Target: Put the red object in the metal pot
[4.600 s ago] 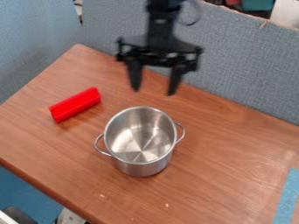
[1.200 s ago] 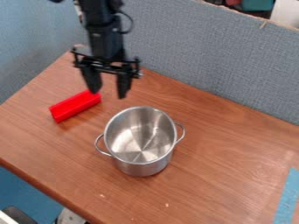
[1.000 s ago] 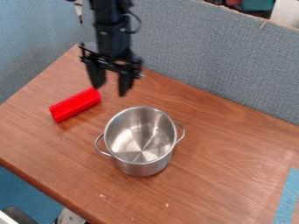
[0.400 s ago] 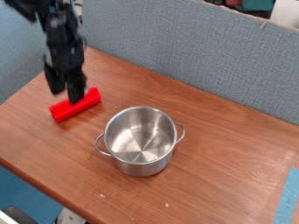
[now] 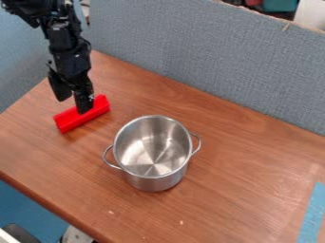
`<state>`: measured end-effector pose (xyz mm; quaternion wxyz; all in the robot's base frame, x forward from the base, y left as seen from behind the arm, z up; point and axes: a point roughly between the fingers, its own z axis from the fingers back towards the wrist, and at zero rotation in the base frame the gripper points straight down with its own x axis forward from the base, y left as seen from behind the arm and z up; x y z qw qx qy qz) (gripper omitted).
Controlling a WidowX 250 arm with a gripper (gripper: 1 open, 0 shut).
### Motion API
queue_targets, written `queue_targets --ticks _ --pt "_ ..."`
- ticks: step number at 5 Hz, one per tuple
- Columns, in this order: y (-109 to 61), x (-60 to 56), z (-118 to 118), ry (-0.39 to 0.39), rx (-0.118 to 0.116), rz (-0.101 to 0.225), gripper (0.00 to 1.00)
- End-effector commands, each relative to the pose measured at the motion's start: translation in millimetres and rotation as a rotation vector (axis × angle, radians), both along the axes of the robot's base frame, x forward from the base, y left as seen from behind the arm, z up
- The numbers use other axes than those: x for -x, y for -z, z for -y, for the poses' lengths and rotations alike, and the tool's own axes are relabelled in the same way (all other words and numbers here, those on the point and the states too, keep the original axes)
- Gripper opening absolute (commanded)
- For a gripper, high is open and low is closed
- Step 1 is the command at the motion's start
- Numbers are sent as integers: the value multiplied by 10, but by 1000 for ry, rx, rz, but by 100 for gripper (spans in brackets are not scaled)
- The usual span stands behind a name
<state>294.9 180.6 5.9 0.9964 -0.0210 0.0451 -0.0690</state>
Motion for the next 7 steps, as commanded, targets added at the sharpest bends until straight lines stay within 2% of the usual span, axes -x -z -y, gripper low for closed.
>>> queue_targets --ticks 1,2,3,4,5,6,7 --pt "163 -56 -133 -38 8 29 100" --pt "39 -187 1 -195 3 44 0" --pt "-143 -275 152 -348 9 53 0" --pt "-292 -294 212 -465 9 69 0" --pt "-697 -317 166 -613 20 157 0" --pt "-936 -168 439 -468 71 204 0" --pt "-1112 104 823 -284 132 216 0"
